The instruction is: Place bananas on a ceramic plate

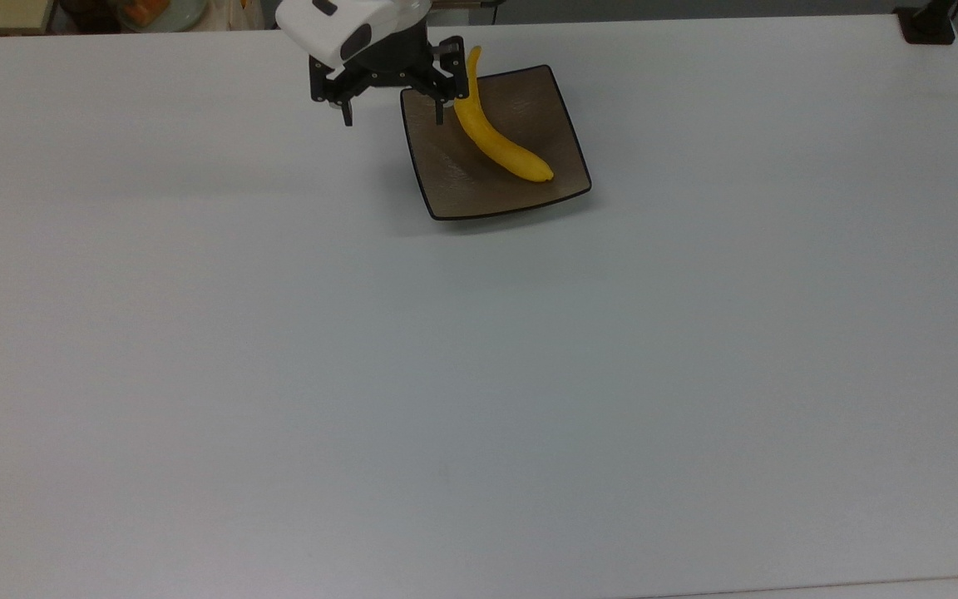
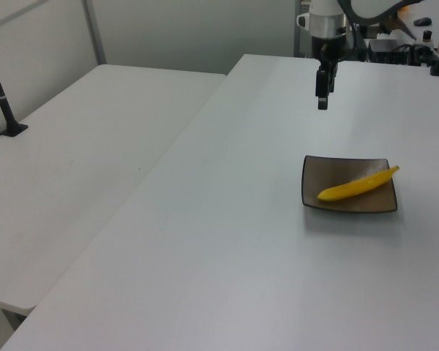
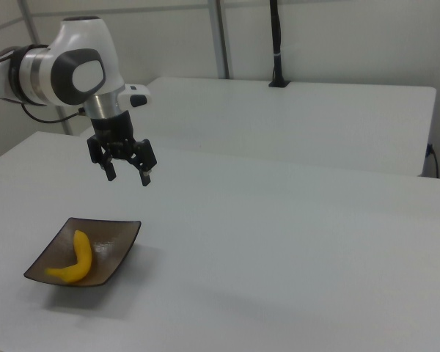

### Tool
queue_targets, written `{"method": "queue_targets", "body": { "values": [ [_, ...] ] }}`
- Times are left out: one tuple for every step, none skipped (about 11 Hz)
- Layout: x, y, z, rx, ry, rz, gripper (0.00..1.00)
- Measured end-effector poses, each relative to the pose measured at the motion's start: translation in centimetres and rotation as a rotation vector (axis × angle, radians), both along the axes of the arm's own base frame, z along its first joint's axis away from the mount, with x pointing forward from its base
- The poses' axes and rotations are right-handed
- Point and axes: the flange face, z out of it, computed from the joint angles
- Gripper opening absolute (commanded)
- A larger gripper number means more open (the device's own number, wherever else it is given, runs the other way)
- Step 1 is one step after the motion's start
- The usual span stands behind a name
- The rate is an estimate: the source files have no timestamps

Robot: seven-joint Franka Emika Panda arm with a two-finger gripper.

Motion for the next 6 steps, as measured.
{"method": "queue_targets", "body": {
  "values": [
    [-0.2,-0.3,0.7,-0.001,-0.011,-0.004,1.00],
    [-0.5,-0.8,1.5,-0.001,-0.021,-0.015,1.00],
    [-0.8,-1.5,2.3,-0.002,-0.029,-0.027,1.00],
    [-1.0,-2.2,2.8,-0.002,-0.036,-0.039,1.00],
    [-1.1,-2.7,3.2,-0.002,-0.042,-0.048,1.00],
    [-1.2,-3.2,3.4,-0.002,-0.046,-0.056,1.00]
  ]
}}
